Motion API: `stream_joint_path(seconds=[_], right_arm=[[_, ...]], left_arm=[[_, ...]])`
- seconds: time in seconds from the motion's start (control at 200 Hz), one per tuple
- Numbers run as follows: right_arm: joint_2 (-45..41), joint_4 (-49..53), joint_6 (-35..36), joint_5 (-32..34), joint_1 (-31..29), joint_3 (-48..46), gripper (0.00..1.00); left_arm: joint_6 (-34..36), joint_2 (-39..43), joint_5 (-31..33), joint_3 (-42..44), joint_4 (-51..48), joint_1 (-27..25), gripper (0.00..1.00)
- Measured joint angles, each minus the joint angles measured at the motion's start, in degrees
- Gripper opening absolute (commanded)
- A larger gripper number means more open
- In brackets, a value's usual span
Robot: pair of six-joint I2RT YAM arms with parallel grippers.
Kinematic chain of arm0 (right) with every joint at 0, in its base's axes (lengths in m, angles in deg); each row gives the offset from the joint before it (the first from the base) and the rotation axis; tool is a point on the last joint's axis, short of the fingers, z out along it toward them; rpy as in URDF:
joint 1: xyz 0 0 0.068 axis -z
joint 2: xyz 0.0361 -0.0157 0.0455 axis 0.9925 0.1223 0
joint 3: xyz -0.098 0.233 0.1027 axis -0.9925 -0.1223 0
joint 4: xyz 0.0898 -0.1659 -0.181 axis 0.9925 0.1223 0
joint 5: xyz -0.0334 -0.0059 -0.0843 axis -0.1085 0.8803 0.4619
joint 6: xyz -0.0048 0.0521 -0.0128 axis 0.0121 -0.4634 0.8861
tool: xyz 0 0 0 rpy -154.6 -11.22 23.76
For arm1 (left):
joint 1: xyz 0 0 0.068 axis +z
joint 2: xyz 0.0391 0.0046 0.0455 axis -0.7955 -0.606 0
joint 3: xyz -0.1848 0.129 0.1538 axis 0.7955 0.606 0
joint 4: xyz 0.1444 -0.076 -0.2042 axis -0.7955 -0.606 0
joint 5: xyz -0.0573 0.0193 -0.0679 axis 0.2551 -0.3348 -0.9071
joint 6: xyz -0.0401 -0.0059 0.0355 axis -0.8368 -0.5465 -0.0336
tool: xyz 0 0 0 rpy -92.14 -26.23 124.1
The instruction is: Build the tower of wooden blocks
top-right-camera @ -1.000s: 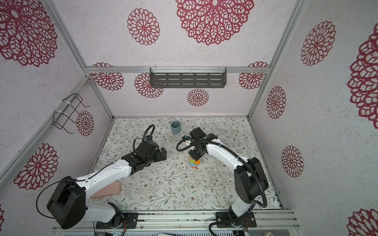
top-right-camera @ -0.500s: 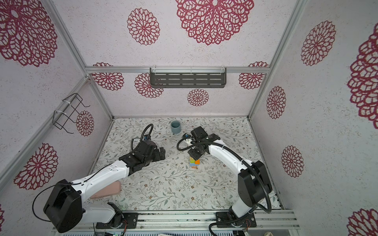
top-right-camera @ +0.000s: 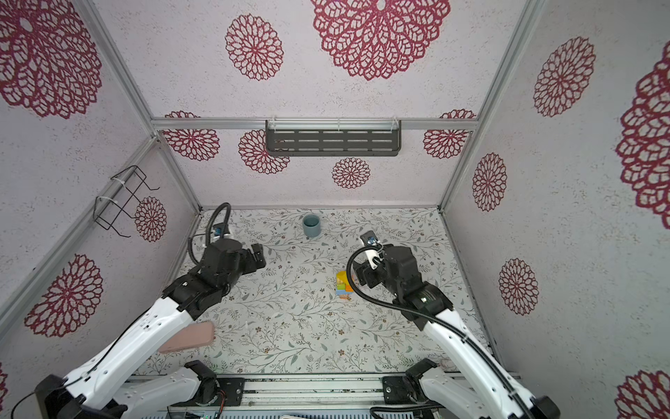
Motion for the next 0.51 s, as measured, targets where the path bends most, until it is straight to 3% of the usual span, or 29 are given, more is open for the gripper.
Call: stream_joint_path(seconds=[0.135, 0.38, 0.505], right_arm=[[-2.6, -3.7, -3.3, 4.6, 0.3, -4.0, 0.99], [0.1, -10.3, -7.0, 17.6, 0.8, -12.3, 0.99], [0.3, -19.0, -6.3, 22.6, 0.9, -20.9, 0.99]], left_arm=[[0.3, 5.0, 1.3, 0.9, -2.6, 7.1, 0.97], [4.0, 13.8, 4.1, 8.8, -0.9, 13.9, 0.97], [7.0, 15.8, 5.9, 14.4, 4.3, 16.7, 0.97]])
